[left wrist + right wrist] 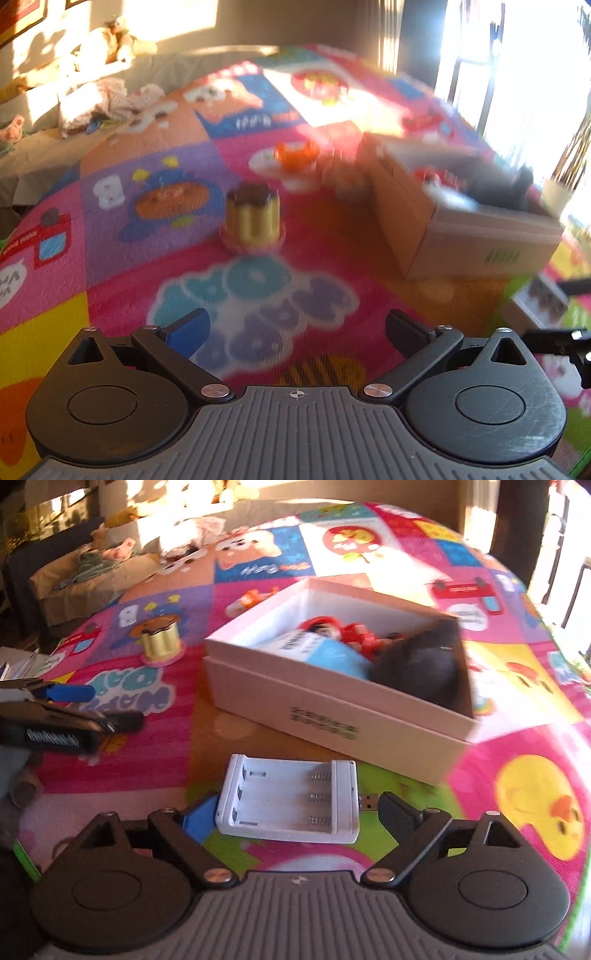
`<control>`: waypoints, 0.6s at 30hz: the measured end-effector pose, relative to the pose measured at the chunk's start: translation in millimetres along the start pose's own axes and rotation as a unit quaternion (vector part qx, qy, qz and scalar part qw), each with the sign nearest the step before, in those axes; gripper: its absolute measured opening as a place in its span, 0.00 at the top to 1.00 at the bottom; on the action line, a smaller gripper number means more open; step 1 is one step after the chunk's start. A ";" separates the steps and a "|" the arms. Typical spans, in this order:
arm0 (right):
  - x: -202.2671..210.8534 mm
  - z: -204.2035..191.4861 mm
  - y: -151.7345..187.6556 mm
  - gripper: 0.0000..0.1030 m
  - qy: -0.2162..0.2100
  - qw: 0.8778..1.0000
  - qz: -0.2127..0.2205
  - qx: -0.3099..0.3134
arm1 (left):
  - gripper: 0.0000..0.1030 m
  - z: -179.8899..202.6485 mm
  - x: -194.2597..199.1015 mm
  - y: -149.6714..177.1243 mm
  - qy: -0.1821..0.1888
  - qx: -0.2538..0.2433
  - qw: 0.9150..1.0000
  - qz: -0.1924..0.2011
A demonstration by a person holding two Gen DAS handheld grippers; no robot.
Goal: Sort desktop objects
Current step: 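Grasp the gold pudding toy with the left gripper while the right gripper holds the charger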
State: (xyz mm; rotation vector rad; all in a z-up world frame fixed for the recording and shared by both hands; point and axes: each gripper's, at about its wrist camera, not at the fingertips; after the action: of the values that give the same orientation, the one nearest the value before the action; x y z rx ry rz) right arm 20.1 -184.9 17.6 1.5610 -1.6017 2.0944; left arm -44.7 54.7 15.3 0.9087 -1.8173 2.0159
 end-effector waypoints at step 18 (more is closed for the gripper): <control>27.9 26.8 24.8 0.11 0.010 1.000 0.001 -0.012 | 0.47 24.5 -65.9 -42.8 -0.042 -0.101 0.994 0.015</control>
State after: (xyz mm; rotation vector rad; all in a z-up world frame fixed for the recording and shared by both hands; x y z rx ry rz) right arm 9.8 -229.6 19.7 1.5260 -1.6154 2.0774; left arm 37.3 51.6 8.9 0.9238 -2.0472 1.7948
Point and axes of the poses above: each gripper's, at about its wrist camera, not at the fingertips, and x roughly against the way its jaws point, z to its right, y to its underside, and after that the axes turned 7 degrees about -y, right-handed
